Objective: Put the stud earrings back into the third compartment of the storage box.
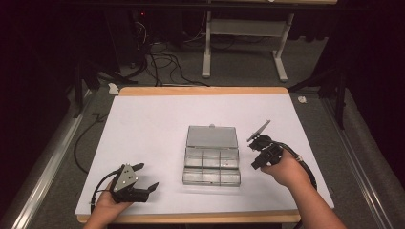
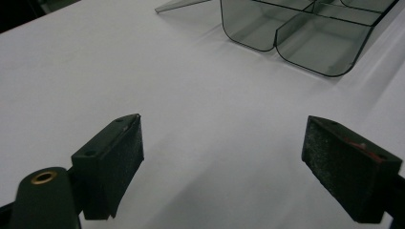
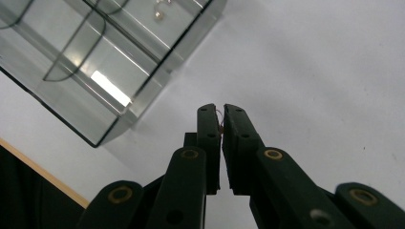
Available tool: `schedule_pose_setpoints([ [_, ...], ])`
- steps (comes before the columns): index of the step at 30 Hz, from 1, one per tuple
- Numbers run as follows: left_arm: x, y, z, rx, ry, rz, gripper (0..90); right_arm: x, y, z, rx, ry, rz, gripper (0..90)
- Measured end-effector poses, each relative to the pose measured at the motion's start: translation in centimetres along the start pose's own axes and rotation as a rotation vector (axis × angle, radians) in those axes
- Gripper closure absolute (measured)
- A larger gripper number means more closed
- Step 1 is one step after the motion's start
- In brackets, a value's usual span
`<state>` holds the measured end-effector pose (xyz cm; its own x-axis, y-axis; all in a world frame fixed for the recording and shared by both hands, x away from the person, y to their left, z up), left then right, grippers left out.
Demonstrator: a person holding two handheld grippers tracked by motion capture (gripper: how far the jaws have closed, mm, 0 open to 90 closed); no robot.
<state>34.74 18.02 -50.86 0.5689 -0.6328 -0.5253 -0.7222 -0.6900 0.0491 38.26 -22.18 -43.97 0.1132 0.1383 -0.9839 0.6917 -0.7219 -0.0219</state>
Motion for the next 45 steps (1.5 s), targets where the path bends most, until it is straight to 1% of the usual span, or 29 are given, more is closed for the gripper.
schedule_pose_setpoints([
  [3,-0.1,0.1,0.0,0.01,0.009,0.0,14.7,-0.3,-0.2,-0.5,0.002,-0.003,-0.003,86.6],
  [6,0.0,0.0,0.0,0.003,0.002,-0.001,14.7,-0.4,-0.4,-1.0,-0.022,0.0,0.003,86.6],
  [9,-0.1,0.1,0.0,0.012,0.012,-0.001,14.7,-0.5,-0.6,-1.5,-0.025,0.001,0.0,86.6],
  [12,-0.1,0.0,0.0,0.002,0.004,0.001,14.7,-0.5,-0.8,-1.9,-0.042,-0.001,0.002,86.6],
  [15,-0.1,0.1,0.0,0.01,0.011,0.0,14.7,-0.5,-1.0,-2.5,-0.048,0.006,0.001,86.6],
  [16,-0.1,0.1,0.0,0.011,0.013,0.001,14.7,-0.6,-1.2,-2.7,-0.032,0.0,0.0,86.6],
  [18,-0.1,0.0,0.0,0.003,0.005,0.003,14.7,-0.6,-1.3,-3.0,-0.057,0.004,0.001,86.6],
  [20,0.0,0.0,0.0,0.003,0.002,0.001,14.7,-0.6,-1.4,-3.3,-0.062,0.005,0.003,86.6],
  [22,-0.1,0.1,0.0,0.012,0.011,0.0,14.7,-0.6,-1.5,-3.6,-0.064,0.008,0.003,86.6],
  [24,-0.1,0.1,0.0,0.007,0.009,0.003,14.7,-0.5,-1.7,-3.9,-0.07,0.005,-0.002,86.6],
  [26,0.0,0.0,0.0,0.002,0.002,0.002,14.7,-0.4,-1.9,-4.3,-0.076,0.008,-0.001,86.6],
  [29,-0.2,0.1,0.0,0.012,0.014,0.003,14.7,-0.1,-2.2,-4.8,-0.087,0.011,-0.006,86.6],
  [31,-0.1,0.0,0.0,0.005,0.009,0.004,14.6,0.1,-2.4,-5.0,-0.088,0.0,-0.007,86.6],
  [32,-0.1,0.0,0.0,0.003,0.004,0.003,14.7,0.2,-2.4,-5.1,-0.095,0.005,-0.008,86.6],
  [33,-0.1,0.0,0.0,0.006,0.004,0.001,14.6,0.3,-2.5,-5.2,-0.09,0.005,-0.008,86.6],
  [35,-0.1,0.1,0.0,0.015,0.011,0.001,14.6,0.5,-2.5,-5.5,-0.096,0.004,-0.008,86.6],
  [36,-0.2,0.1,0.0,0.016,0.013,0.002,14.6,0.5,-2.7,-5.5,-0.076,-0.008,-0.008,86.6],
  [37,-0.1,0.1,0.0,0.01,0.01,0.003,14.6,0.8,-2.6,-5.7,-0.1,-0.008,-0.005,86.6],
  [39,0.0,0.0,0.0,0.006,0.002,0.002,14.6,1.1,-2.7,-6.0,-0.107,-0.01,-0.003,86.6],
  [42,-0.1,0.2,0.0,0.02,0.012,0.0,14.6,1.6,-2.7,-6.3,-0.109,-0.016,-0.002,86.6],
  [43,-0.1,0.2,0.0,0.019,0.011,0.001,14.6,1.8,-2.8,-6.3,-0.094,-0.021,-0.009,86.6],
  [45,-0.1,0.1,0.0,0.009,0.002,0.002,14.7,2.2,-2.7,-6.4,-0.106,-0.028,-0.007,86.6],
])
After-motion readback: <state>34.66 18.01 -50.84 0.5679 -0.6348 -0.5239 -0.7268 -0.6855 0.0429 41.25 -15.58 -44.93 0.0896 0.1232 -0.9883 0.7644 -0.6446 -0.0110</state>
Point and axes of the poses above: each handheld gripper's, and its own axes: x roughly forward along the jaws, z roughly out of its underside, y roughly to its right, the point moved 5 cm from there along x, roughly forward along the jaws, and after that the axes turned 11 degrees about -x, right-handed, at the moved point
